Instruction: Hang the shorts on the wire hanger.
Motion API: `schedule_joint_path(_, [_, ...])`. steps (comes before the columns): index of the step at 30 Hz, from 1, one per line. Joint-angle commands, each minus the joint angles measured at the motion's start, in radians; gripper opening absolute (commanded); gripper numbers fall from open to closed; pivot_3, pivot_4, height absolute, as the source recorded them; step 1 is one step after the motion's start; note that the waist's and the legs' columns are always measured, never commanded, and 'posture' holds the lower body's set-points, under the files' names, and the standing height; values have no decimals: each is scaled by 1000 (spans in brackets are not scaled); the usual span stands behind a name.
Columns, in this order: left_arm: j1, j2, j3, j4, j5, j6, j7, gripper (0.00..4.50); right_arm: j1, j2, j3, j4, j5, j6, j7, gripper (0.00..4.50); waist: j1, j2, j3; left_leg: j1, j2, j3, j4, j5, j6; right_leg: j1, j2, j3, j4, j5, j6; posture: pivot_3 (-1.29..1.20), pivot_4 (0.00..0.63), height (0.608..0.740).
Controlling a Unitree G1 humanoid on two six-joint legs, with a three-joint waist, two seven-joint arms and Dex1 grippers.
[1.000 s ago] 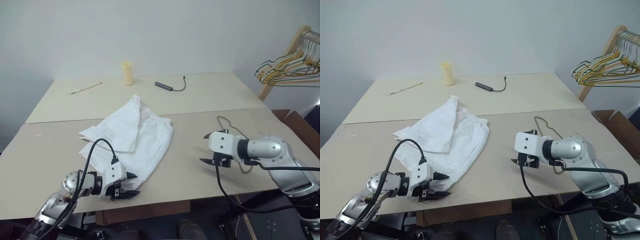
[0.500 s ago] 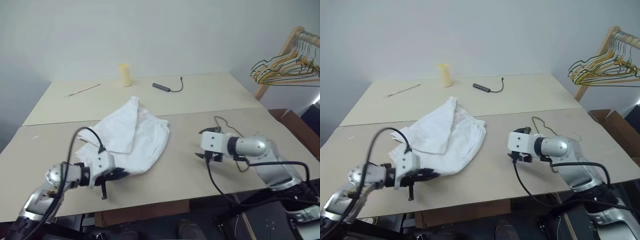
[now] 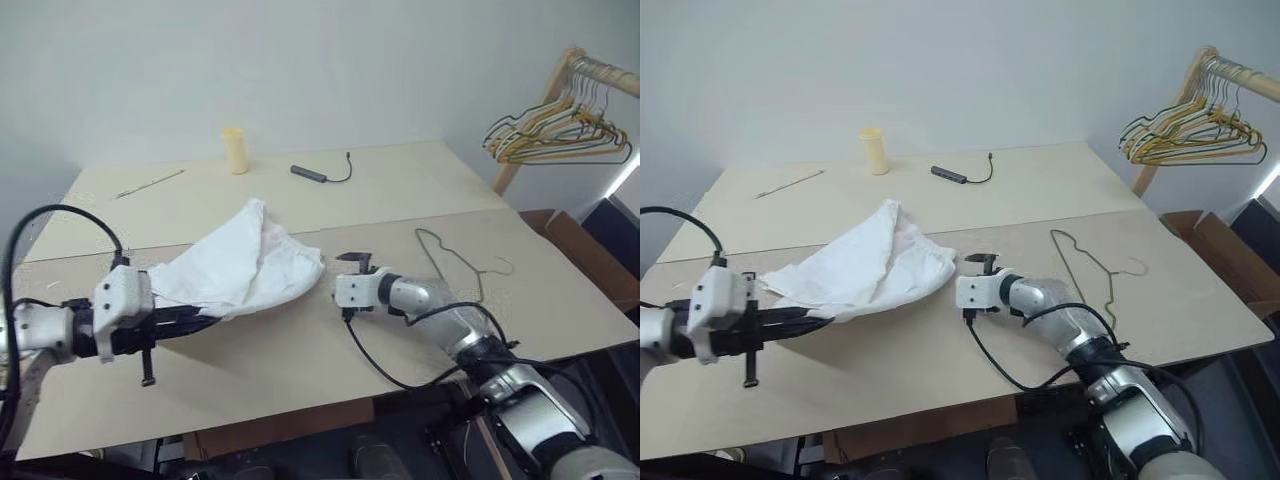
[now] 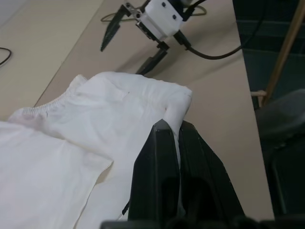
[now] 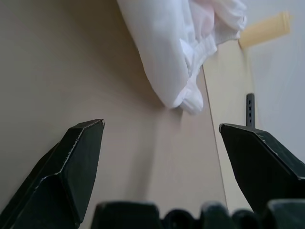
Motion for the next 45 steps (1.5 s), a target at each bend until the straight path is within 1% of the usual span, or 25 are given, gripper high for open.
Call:
schedule_joint_path(1, [27, 19, 81, -62, -43, 30, -10, 15, -53, 38, 15, 65, -29, -93, -54, 4500, -1, 0, 0, 0, 0, -1, 0, 0, 0, 0, 0, 0, 0, 0, 0, -26, 0, 740])
schedule_joint_path(5, [95, 36, 157, -101, -61, 74, -39, 15, -93, 85, 30, 172, -70, -135, -123, 4500, -1, 0, 0, 1, 0, -3, -1, 0, 0, 1, 0, 0, 1, 0, 0, -8, 0, 740])
schedule_joint_path(12, [155, 32, 211, -137, -77, 101, -59, 15, -156, 132, 52, 318, -93, -219, -153, 4500, -2, 1, 0, 3, 0, -3, -2, 0, 0, 1, 0, 0, 1, 0, -1, -1, 0, 740])
schedule_joint_path(14, [155, 31, 215, -137, -77, 103, -55, 0, -171, 136, 59, 350, -100, -243, -151, 4103, -2, 1, 0, 3, 0, -4, -2, 0, 0, 1, 1, -1, 1, 0, -1, 6, 0, 740])
schedule_joint_path(16, [154, 30, 216, -137, -81, 106, -54, 0, -178, 138, 61, 370, -102, -270, -151, 3546, -1, 1, 0, 3, 0, -4, -3, 0, 0, 1, 1, -1, 1, 0, -2, 8, 0, 740])
schedule_joint_path(20, [169, 28, 211, -129, -66, 102, -55, 0, -189, 146, 65, 402, -110, -309, -158, 2112, -2, 1, 0, 3, 0, -4, -3, 0, -1, 1, 1, -1, 1, 0, -2, 7, 0, 740])
schedule_joint_path(24, [167, 22, 191, -101, -43, 85, -47, 0, -194, 143, 58, 422, -120, -289, -151, 684, -2, 1, 1, 3, 0, -4, -3, 0, -1, 1, 1, -1, 1, 0, -2, 0, 0, 740])
schedule_joint_path(25, [165, 21, 189, -98, -41, 84, -47, 0, -195, 141, 56, 426, -121, -289, -151, 264, -2, 1, 1, 3, 0, -4, -3, 0, -1, 1, 1, -1, 1, 0, -2, 0, 0, 740])
schedule_joint_path(26, [160, 19, 181, -89, -32, 77, -45, 0, -196, 134, 56, 426, -126, -279, -147, 36, -3, 1, 1, 3, 0, -4, -3, 0, -1, 1, 1, -1, 1, 0, -2, 0, 0, 740])
schedule_joint_path(30, [67, -6, 57, 6, 71, -6, 14, 0, -201, 90, 40, 434, -154, -205, -178, 36, 2, 1, 1, 3, -1, -5, -3, 0, -1, 2, 0, -1, 1, 0, -2, -31, 0, 740])
schedule_joint_path(33, [-76, -34, -97, 139, 209, -106, 78, 0, -197, 51, 6, 419, -158, -105, -209, 36, 7, 1, 1, 4, -1, -6, -3, 1, -2, 3, 0, -2, 1, 0, -2, -46, 0, 740])
schedule_joint_path(37, [-242, -61, -247, 288, 321, -214, 96, 0, -158, -39, -29, 333, -146, -54, -190, 36, -1, 1, 1, 2, -2, -6, -3, 2, -3, 2, 0, -2, 1, 0, -2, -81, 0, 740])
schedule_joint_path(39, [-332, -87, -313, 349, 351, -255, 94, 0, -103, -113, -62, 232, -130, -22, -147, 36, -4, 1, 1, 1, -2, -7, -4, 1, -3, 1, -1, -3, 0, 0, -2, -105, 0, 740])
schedule_joint_path(42, [-416, -111, -371, 417, 378, -309, 87, 0, -4, -198, -118, 43, -106, 59, -67, 36, -9, 1, 0, -2, -2, -8, -3, 1, -4, 0, -1, -3, -1, 1, -1, -129, 0, 740])
schedule_joint_path(45, [-458, -116, -395, 470, 394, -359, 90, 0, 150, -293, -164, -250, -70, 169, 99, 36, -22, 1, 0, -4, -2, -8, -3, 1, -3, -2, -1, -3, -1, 0, -1, -143, 0, 740])
